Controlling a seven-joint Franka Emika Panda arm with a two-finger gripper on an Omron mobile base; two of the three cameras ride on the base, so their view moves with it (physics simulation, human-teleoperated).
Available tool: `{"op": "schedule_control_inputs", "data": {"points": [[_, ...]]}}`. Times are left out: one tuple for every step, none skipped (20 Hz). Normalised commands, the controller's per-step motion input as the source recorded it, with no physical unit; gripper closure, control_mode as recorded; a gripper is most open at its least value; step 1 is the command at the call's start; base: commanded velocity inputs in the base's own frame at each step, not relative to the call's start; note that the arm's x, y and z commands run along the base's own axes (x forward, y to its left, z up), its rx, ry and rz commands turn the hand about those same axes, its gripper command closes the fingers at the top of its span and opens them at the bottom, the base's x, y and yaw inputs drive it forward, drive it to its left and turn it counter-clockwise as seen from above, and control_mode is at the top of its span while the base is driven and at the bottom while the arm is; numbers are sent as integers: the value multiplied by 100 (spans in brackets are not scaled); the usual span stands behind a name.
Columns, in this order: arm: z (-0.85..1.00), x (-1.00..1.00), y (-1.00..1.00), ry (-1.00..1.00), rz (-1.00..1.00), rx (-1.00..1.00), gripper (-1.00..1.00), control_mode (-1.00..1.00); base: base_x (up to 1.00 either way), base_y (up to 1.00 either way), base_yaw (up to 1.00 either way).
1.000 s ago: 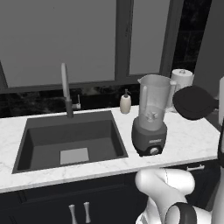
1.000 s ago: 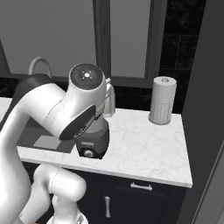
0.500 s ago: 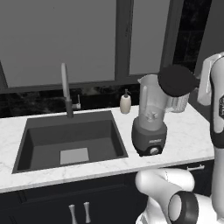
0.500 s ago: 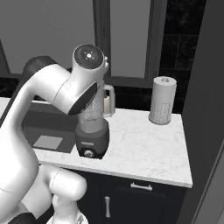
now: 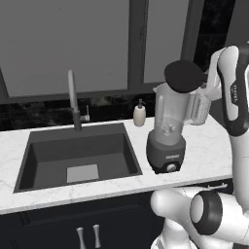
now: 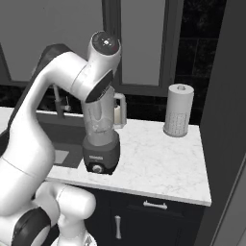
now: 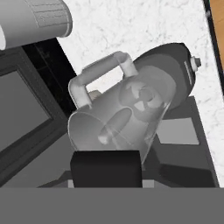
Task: Close the lid blender by securely placing the lid on top.
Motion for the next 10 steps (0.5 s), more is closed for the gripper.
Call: {"op": "schedule_control_inputs", "data": {"points": [[0,56,9,0,6,0,100,-100,0,0,0],[0,54,7,0,7,0,100,-100,0,0,0],[0,52,9,0,9,0,100,-100,0,0,0],[0,49,7,1,11,0,100,-100,0,0,0],[0,45,7,1,11,0,100,-100,0,0,0],[0,39,4,0,12,0,100,-100,0,0,0],[-1,36,4,0,13,-2,100,-100,0,0,0],[-3,29,0,0,13,-3,100,-100,0,0,0],[-4,27,0,0,12,-3,100,-100,0,0,0],[-10,26,0,0,11,-6,100,-100,0,0,0]]}}
